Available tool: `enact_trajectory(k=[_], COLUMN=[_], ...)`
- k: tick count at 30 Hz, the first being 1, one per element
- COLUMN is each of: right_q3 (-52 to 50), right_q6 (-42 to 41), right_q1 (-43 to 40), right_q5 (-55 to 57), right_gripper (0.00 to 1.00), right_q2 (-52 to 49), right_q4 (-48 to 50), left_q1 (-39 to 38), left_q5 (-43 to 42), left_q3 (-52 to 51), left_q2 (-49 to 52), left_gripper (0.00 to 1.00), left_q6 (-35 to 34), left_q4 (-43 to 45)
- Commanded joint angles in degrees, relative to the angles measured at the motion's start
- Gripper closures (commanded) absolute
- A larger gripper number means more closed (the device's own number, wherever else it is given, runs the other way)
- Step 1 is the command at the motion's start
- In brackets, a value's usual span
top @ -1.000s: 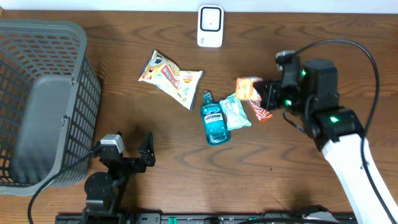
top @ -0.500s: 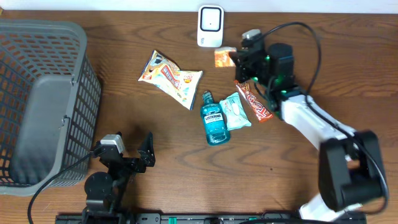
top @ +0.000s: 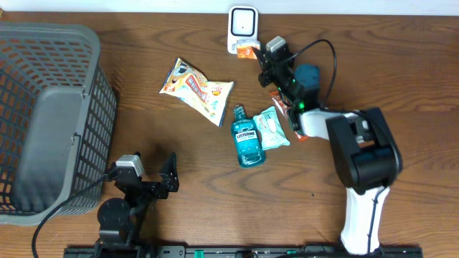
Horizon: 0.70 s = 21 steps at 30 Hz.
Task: Scan the item barcode
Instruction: 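Carry the orange snack up toward the white scanner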
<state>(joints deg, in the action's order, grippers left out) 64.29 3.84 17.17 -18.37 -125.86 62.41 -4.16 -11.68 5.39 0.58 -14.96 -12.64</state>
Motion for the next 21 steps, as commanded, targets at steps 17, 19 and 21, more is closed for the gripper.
enact_trajectory(k=[17,19,21], right_q3=[37.9,38.1,38.1], right_q6=[-4.0,-4.0,-4.0], right_q1=[0.1,0.1,0.1], right_q5=[2.2,2.4,2.4], right_gripper=[0.99,0.99,0.99], right_q2=[-21.1,-21.2,-21.2], right_q4=[-13.7,-14.3,-14.4], left_q1=[0.3,0.3,0.3], left_q5=[-0.3,-0.3,-0.3], left_q3=[-0.9,-0.9,-0.9], left_q2=[-0.3,-0.3,-0.3], left_gripper=[0.02,0.02,0.02], left_q6=[0.3,0.3,0.3], left_q4=[-1.4,-1.4,-1.4])
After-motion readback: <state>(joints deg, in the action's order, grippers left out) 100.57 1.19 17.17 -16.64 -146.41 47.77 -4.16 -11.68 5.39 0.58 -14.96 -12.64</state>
